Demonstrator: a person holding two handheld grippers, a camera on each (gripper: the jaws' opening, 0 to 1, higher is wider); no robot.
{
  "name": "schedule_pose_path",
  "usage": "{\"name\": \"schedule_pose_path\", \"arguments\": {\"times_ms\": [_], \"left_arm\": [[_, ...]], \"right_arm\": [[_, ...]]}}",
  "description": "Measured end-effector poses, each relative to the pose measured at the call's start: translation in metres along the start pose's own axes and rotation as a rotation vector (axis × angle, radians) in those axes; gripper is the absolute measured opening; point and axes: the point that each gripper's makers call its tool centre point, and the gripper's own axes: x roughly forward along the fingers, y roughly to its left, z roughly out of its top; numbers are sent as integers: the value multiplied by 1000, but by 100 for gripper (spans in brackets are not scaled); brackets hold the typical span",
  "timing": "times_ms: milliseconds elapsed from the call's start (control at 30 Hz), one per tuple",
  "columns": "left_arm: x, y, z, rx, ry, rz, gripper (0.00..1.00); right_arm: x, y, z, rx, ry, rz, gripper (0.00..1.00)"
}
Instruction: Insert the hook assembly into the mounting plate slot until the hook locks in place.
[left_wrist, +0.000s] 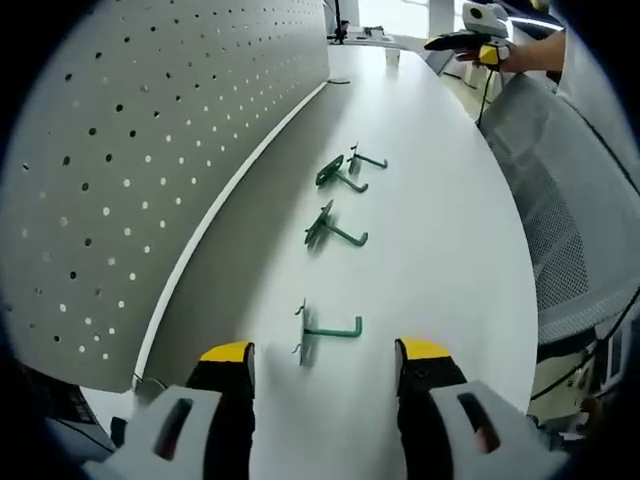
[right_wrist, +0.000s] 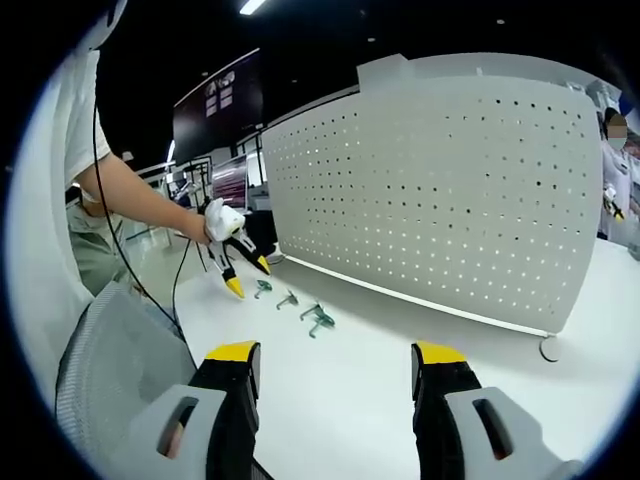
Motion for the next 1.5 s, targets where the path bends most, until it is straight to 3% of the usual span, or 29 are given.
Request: {"name": "schedule_pose_path", "arguments": {"times_ms": [333,533,667,1033,1500], "left_arm": [[6,-5,-7,-7,38,-32,49],[8,-4,-6,-25,36,-39,48],[9,3,-5,-60,35,-22,52],[10,4,-4,-52,32,-34,43],[10,7,-4,-70,49,-2,21]], "right_arm": [[-2,-3,-1,5,0,-4,59],[-2,-2,-2,3,3,-5,59],[-2,-3,-3,1,6,-6,58],[-2,-5,-2,2,1,-9,58],[-4,-5,-1,5,-4,-12,58]]}}
